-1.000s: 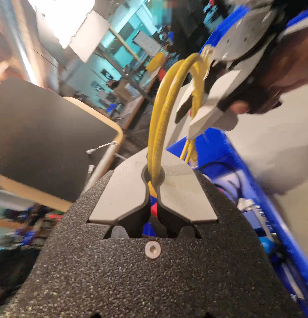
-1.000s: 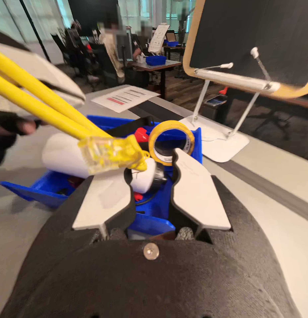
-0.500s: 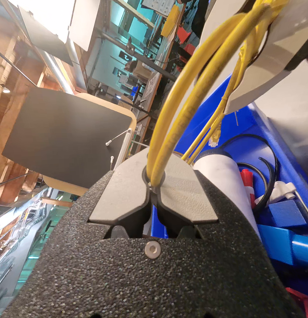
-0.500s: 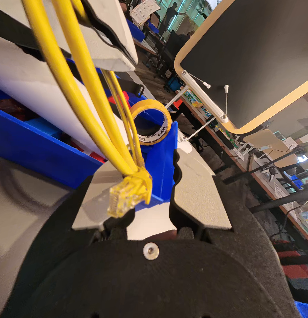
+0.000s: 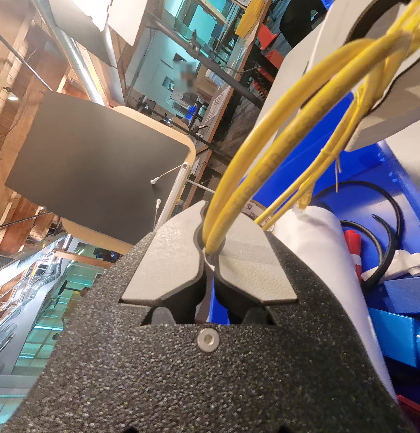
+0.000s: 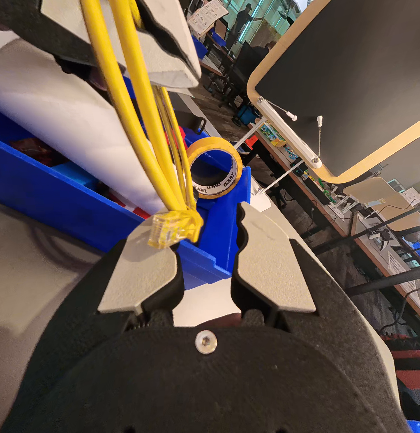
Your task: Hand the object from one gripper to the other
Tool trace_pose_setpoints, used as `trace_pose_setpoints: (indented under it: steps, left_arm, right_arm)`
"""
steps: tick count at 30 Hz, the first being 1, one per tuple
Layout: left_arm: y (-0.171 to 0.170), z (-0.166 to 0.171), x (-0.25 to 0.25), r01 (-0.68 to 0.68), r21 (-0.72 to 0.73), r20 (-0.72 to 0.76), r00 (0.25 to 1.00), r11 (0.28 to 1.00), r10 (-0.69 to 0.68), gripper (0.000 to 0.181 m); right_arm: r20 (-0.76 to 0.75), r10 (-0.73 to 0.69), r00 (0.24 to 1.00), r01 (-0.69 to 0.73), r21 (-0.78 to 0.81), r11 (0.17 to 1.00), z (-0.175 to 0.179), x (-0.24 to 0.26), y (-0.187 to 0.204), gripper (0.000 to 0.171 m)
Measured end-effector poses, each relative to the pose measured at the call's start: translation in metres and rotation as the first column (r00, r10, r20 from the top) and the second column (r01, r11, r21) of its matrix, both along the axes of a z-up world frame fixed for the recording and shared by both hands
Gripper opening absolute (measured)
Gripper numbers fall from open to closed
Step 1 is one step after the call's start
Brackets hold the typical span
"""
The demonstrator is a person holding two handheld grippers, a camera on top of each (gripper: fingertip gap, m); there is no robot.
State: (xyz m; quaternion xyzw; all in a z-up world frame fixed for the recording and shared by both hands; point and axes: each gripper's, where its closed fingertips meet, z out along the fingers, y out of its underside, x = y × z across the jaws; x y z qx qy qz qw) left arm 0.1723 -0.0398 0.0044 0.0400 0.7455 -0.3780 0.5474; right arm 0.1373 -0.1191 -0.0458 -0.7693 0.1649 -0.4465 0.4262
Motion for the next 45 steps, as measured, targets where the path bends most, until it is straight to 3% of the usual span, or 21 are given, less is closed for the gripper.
trace_pose_setpoints:
  steps: [8, 11, 19, 22, 29, 39, 45]
  left_arm:
    - [0.017, 0.023, 0.005, -0.044, -0.015, 0.114, 0.992, 0.999, 0.046, 0.000]
    - [0.014, 0.032, -0.003, -0.003, -0.012, 0.190, 0.982, 1.000, 0.005, 0.000]
    - [-0.013, 0.053, -0.069, 0.313, 0.040, 0.453, 0.841, 0.949, -0.296, 0.000]
    - [-0.020, 0.057, -0.091, 0.395, 0.053, 0.505, 0.782, 0.917, -0.366, 0.000]
    - [-0.028, 0.069, -0.128, 0.516, 0.025, 0.579, 0.691, 0.856, -0.433, 0.000]
    - [-0.034, 0.086, -0.164, 0.604, -0.043, 0.635, 0.631, 0.796, -0.445, 0.000]
    - [-0.036, 0.096, -0.183, 0.665, -0.122, 0.649, 0.615, 0.737, -0.447, 0.000]
  right_arm:
    - [-0.064, 0.015, 0.998, -0.015, 0.007, 1.000, -0.005, 0.000, -0.004, 0.043]
    - [-0.094, 0.015, 0.995, -0.013, 0.015, 1.000, -0.006, 0.001, -0.012, 0.042]
    - [-0.252, 0.213, 0.944, -0.136, 0.291, 0.947, 0.010, -0.018, 0.005, 0.042]
    - [-0.320, 0.319, 0.892, -0.184, 0.388, 0.903, 0.011, -0.030, 0.024, 0.042]
    - [-0.533, 0.551, 0.642, -0.252, 0.532, 0.808, -0.006, -0.076, 0.064, 0.043]
    - [-0.550, 0.710, 0.440, -0.280, 0.667, 0.691, -0.007, -0.112, 0.096, 0.046]
    - [-0.557, 0.782, 0.280, -0.299, 0.723, 0.623, -0.017, -0.142, 0.121, 0.045]
